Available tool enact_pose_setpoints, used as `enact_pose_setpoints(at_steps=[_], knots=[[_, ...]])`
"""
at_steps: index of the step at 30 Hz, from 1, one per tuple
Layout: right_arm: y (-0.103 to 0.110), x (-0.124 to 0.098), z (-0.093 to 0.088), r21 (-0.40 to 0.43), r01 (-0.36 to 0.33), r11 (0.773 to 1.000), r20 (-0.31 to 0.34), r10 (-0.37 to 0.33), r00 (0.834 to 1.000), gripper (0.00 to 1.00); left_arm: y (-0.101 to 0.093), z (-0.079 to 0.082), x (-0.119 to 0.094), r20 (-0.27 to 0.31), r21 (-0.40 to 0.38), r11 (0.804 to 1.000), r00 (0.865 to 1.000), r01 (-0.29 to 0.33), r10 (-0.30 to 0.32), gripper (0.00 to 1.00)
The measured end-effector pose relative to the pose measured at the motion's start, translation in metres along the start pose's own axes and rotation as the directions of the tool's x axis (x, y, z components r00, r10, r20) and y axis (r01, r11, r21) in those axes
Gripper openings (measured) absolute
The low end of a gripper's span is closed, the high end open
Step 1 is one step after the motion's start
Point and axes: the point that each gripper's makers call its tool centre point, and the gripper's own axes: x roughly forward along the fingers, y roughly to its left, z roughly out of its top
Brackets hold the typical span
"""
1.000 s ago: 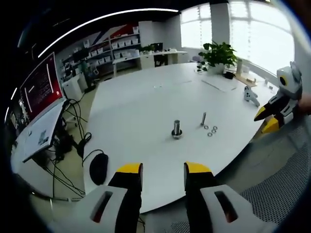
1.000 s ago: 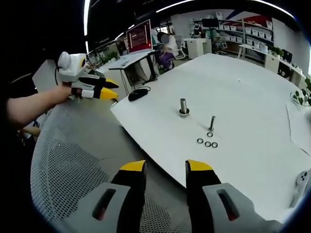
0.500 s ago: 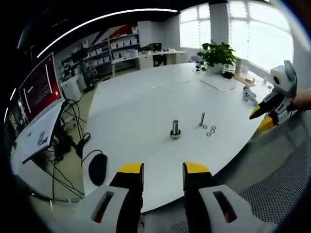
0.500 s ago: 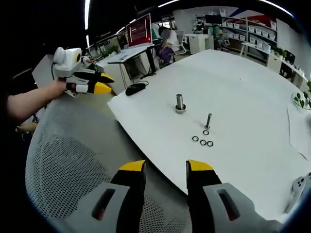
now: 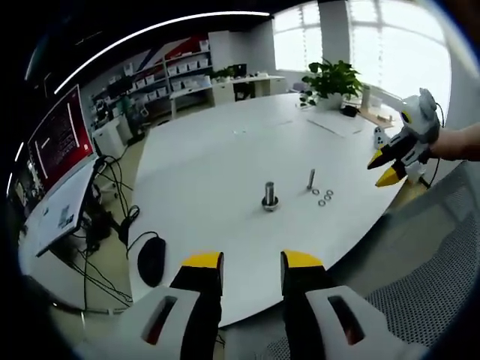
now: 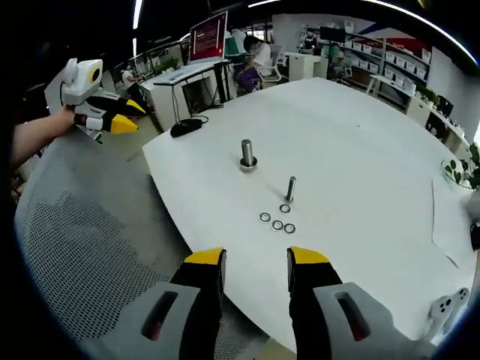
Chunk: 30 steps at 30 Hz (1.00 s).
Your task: Place the washer onto the threaded stud by aligning its center hole with the stud, sliding it down to the base, and recovering from edge contact or off-axis alignment until the washer reaches the visible bottom stop.
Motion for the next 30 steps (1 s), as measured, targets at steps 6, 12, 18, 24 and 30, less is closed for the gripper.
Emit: enact_pose_setpoints(at_steps=[6,12,18,24,30], knots=[[-0.016,0.013,-0.005,0.076,-0.007,0.997,0.018,0.005,1.000,0.39,-0.002,0.001,-0.001,0.004,0.017,1.000,1.000,-0.001,0.001,0.29],[-0.025,0.028,-0.002,0.111,-0.028,0.993,0.061,0.021,0.998,0.42,-0.001,-0.001,0.001,-0.009,0.012,1.000,1.000,-0.003,0.003,0.29],[-0.035,0.047,-0.008,-0.020,-0.008,1.000,-0.018,0.008,1.000,0.43,0.000,-0.002,0.000,-0.010,0.017,1.000,1.000,-0.007,0.007,0.28],[-0.041,0.067,-0.014,-0.082,-0.026,0.996,-0.074,0.020,0.997,0.39,-0.002,-0.005,0.001,-0.026,0.016,1.000,1.000,-0.001,0.001,0.27],[-0.046,0.083,-0.019,-0.107,-0.050,0.993,-0.117,0.037,0.992,0.35,0.000,-0.003,0.000,-0.015,0.011,1.000,1.000,-0.001,0.002,0.27]])
